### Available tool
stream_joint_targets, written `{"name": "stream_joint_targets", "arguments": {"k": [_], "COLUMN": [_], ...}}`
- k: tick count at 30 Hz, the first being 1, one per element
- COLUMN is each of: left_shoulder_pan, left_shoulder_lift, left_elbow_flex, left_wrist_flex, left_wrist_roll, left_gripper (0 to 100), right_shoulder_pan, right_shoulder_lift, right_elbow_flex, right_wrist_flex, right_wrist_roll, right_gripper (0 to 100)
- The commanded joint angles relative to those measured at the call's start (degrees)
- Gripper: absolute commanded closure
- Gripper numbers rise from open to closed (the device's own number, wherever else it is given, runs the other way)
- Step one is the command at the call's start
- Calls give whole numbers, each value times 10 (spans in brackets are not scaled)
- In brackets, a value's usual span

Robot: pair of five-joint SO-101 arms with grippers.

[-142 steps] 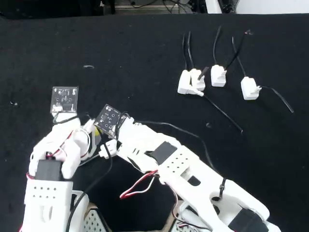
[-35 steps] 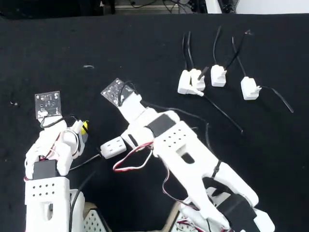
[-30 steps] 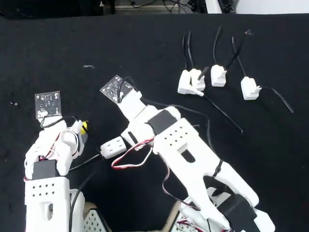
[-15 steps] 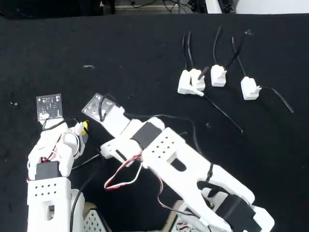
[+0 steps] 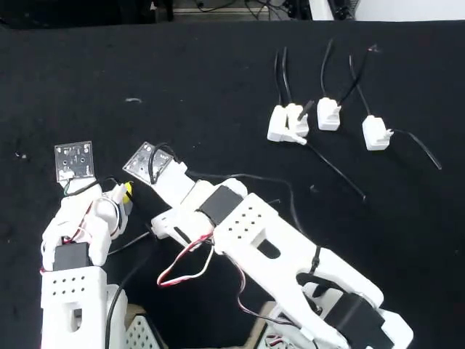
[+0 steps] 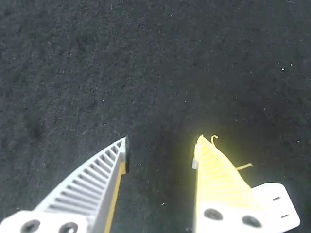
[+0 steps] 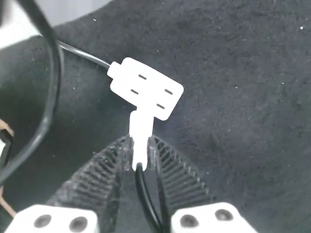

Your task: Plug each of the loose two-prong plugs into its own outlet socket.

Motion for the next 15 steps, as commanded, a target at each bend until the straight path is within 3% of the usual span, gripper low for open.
{"name": "stream_joint_targets", "arguments": {"k": [1, 15], "left_shoulder_pan": [-2, -2], "left_shoulder_lift": [-4, -4], "left_elbow_flex": [-5, -6], "left_wrist_flex": [-9, -9], "left_wrist_roll": [-7, -7], "left_gripper": [770, 770], "right_shoulder_pan": [-3, 36], "right_shoulder_lift": [24, 112], "right_elbow_flex": [-7, -66], "right_wrist_flex": [-9, -6], "right_wrist_roll": [-4, -2], "right_gripper": [988, 988]}}
